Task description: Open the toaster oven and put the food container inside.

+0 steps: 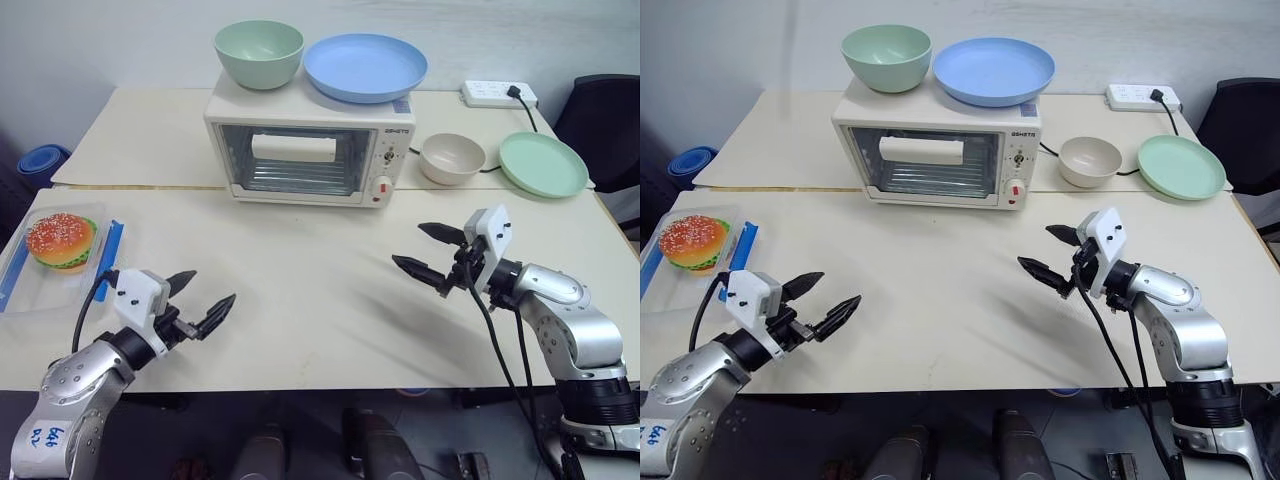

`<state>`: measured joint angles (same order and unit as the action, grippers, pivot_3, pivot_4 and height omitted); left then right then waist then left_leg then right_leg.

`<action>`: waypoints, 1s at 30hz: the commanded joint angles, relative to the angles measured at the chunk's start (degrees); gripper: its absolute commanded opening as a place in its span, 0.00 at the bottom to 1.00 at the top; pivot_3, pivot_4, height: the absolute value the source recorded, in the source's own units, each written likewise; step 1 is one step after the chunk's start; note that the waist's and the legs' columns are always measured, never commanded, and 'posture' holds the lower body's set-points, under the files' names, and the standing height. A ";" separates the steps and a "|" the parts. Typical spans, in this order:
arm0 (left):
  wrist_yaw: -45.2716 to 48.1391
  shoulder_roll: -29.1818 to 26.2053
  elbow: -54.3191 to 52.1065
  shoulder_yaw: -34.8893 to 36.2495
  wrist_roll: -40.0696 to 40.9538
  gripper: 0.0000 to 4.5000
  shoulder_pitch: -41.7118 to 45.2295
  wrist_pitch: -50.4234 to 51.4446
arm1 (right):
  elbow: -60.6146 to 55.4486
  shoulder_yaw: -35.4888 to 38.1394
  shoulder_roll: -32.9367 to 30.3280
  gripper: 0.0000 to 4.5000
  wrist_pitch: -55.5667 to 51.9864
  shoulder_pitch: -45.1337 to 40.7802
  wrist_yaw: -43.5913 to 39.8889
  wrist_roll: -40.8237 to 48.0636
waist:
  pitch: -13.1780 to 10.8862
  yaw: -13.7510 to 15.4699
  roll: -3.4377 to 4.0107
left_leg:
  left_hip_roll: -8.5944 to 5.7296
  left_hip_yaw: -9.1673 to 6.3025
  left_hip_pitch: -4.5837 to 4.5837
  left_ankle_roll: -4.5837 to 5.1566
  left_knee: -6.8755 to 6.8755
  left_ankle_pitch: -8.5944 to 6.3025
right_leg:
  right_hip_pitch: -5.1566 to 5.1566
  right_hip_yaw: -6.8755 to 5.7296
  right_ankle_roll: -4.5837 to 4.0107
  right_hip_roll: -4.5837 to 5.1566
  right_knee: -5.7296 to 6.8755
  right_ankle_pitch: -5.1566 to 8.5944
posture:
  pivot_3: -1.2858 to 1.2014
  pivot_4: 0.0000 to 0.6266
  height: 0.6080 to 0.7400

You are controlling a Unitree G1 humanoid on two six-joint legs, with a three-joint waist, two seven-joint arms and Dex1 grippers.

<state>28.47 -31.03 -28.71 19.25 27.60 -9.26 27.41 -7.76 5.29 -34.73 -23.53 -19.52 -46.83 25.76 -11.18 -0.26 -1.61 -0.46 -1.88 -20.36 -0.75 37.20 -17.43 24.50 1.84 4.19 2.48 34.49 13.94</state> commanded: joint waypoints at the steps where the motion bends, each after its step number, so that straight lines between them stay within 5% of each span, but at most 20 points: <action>1: -0.53 0.34 -0.01 -0.07 -1.18 1.00 0.46 -1.70 | -1.13 0.43 0.27 0.99 1.33 -0.65 0.14 -0.15 | 0.00 -0.03 0.00 | 0.01 0.02 0.00 0.00 0.00 0.00 | 0.00 0.01 0.00 0.00 0.00 0.00 | 0.52 0.24 1.00; 18: -0.11 2.60 0.10 0.02 1.74 1.00 2.54 -0.45 | 0.29 -4.72 2.59 0.99 -1.43 -5.67 -3.16 -0.60 | 0.00 -0.08 0.00 | 0.10 0.20 0.07 -0.06 0.00 -0.05 | 0.02 0.13 0.01 -0.08 0.01 -0.01 | 0.52 0.24 1.00; 30: 7.58 -9.83 -3.92 6.19 20.84 1.00 14.33 11.42 | 23.03 -8.05 9.68 0.99 1.35 -27.35 -8.87 -2.86 | -0.01 -1.34 -0.01 | 0.14 0.19 0.06 -0.14 -0.02 -0.10 | 0.13 0.10 -0.03 -0.08 0.14 -0.05 | 0.52 0.24 1.00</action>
<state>35.16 -39.60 -30.11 23.58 45.33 4.03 37.75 13.19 -2.66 -25.49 -24.40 -44.99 -54.69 23.53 -11.19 -1.60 -1.62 -0.32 -1.67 -20.32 -0.90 37.18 -17.56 24.68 1.94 4.16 2.40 34.65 13.89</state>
